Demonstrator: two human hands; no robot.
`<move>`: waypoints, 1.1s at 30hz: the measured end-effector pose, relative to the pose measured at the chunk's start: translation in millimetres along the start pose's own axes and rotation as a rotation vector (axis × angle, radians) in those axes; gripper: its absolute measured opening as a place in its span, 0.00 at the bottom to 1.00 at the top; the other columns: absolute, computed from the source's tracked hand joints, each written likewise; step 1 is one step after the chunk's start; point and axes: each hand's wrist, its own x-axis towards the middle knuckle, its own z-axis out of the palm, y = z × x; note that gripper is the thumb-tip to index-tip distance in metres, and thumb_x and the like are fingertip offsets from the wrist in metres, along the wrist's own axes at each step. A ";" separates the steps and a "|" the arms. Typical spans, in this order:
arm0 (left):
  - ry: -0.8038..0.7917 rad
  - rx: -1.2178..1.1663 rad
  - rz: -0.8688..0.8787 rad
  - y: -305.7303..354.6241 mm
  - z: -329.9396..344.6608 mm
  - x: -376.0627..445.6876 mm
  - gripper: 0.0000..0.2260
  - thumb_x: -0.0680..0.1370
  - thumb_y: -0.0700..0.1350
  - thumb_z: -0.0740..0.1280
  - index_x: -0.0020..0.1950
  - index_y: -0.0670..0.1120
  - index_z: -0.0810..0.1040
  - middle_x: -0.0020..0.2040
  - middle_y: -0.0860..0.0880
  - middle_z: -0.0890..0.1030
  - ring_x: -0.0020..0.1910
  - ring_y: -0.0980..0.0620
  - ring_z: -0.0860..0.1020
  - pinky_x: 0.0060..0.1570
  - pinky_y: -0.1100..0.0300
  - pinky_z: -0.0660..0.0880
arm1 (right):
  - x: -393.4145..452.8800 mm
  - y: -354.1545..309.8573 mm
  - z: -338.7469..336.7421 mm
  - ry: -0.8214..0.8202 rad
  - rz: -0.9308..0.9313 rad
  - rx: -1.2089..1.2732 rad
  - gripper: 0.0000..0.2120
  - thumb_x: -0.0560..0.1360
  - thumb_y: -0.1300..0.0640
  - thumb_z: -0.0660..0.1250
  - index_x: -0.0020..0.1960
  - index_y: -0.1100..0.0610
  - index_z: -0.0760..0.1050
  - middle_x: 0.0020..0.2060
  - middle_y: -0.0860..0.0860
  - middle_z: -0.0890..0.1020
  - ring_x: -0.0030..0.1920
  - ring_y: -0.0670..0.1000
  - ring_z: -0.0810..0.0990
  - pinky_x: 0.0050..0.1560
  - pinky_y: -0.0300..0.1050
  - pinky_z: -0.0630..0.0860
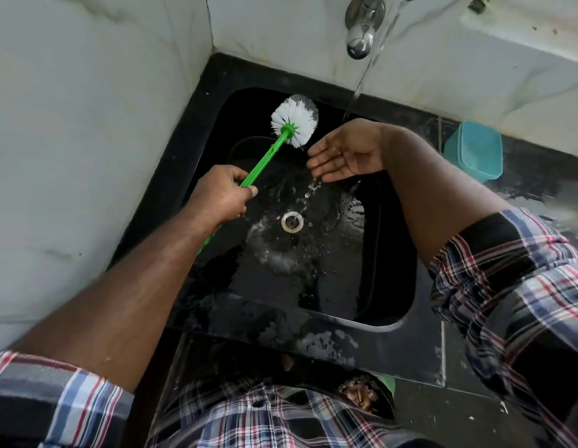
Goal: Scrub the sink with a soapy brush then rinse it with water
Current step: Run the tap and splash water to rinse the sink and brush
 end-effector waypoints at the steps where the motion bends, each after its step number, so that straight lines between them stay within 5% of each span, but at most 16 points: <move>1: 0.000 0.000 -0.001 0.5 -0.7 -0.3 0.12 0.77 0.45 0.71 0.60 0.48 0.80 0.38 0.47 0.81 0.32 0.52 0.80 0.31 0.58 0.76 | 0.7 0.0 -0.8 0.026 -0.032 0.060 0.17 0.80 0.69 0.52 0.63 0.64 0.75 0.56 0.62 0.83 0.56 0.60 0.83 0.55 0.54 0.80; 6: 0.004 -0.006 0.003 -0.2 0.0 0.2 0.12 0.77 0.45 0.71 0.60 0.48 0.80 0.39 0.47 0.82 0.32 0.52 0.79 0.33 0.58 0.76 | 11.1 0.9 -5.7 0.173 -0.212 0.597 0.14 0.77 0.71 0.56 0.58 0.68 0.76 0.55 0.63 0.82 0.49 0.59 0.85 0.44 0.46 0.82; 12: 0.008 -0.012 0.000 -0.9 -0.1 1.7 0.12 0.77 0.46 0.71 0.60 0.48 0.80 0.38 0.48 0.82 0.32 0.53 0.80 0.33 0.57 0.77 | 14.9 -1.8 -6.6 0.125 -0.325 1.219 0.11 0.77 0.67 0.54 0.42 0.66 0.73 0.38 0.60 0.77 0.35 0.56 0.78 0.29 0.40 0.76; 15: 0.013 -0.014 -0.004 -1.2 -0.4 1.5 0.12 0.77 0.46 0.71 0.60 0.48 0.80 0.39 0.48 0.82 0.32 0.52 0.79 0.34 0.57 0.77 | 9.4 -5.7 -1.9 0.096 -0.345 1.074 0.07 0.72 0.67 0.56 0.41 0.63 0.72 0.36 0.57 0.76 0.32 0.54 0.78 0.28 0.39 0.74; 20: 0.009 -0.011 -0.015 -2.8 -1.4 1.2 0.12 0.77 0.46 0.71 0.60 0.48 0.80 0.40 0.48 0.83 0.33 0.53 0.80 0.33 0.58 0.75 | -10.8 6.9 11.5 -0.083 -0.057 -0.028 0.12 0.80 0.61 0.58 0.56 0.64 0.77 0.49 0.60 0.84 0.49 0.58 0.85 0.52 0.53 0.80; 22: 0.012 -0.013 -0.019 -3.2 -1.8 1.6 0.13 0.77 0.47 0.71 0.60 0.48 0.80 0.41 0.47 0.83 0.33 0.53 0.80 0.32 0.59 0.75 | -19.4 13.5 13.9 -0.153 0.011 -0.176 0.15 0.82 0.61 0.55 0.62 0.65 0.75 0.55 0.62 0.83 0.55 0.61 0.83 0.58 0.58 0.77; 27: 0.012 -0.021 -0.013 -1.9 -1.3 2.7 0.13 0.77 0.46 0.71 0.60 0.47 0.80 0.38 0.47 0.82 0.32 0.53 0.79 0.32 0.59 0.74 | -11.3 18.5 5.2 0.035 -0.114 0.084 0.15 0.79 0.67 0.57 0.64 0.63 0.74 0.57 0.62 0.82 0.56 0.61 0.83 0.57 0.55 0.79; 33: 0.018 -0.011 -0.017 -2.4 -2.4 0.3 0.12 0.77 0.46 0.71 0.60 0.47 0.80 0.37 0.48 0.81 0.31 0.53 0.79 0.29 0.60 0.73 | 7.0 13.2 3.6 0.202 -0.251 0.706 0.12 0.79 0.67 0.57 0.58 0.67 0.76 0.56 0.63 0.82 0.53 0.60 0.84 0.44 0.47 0.83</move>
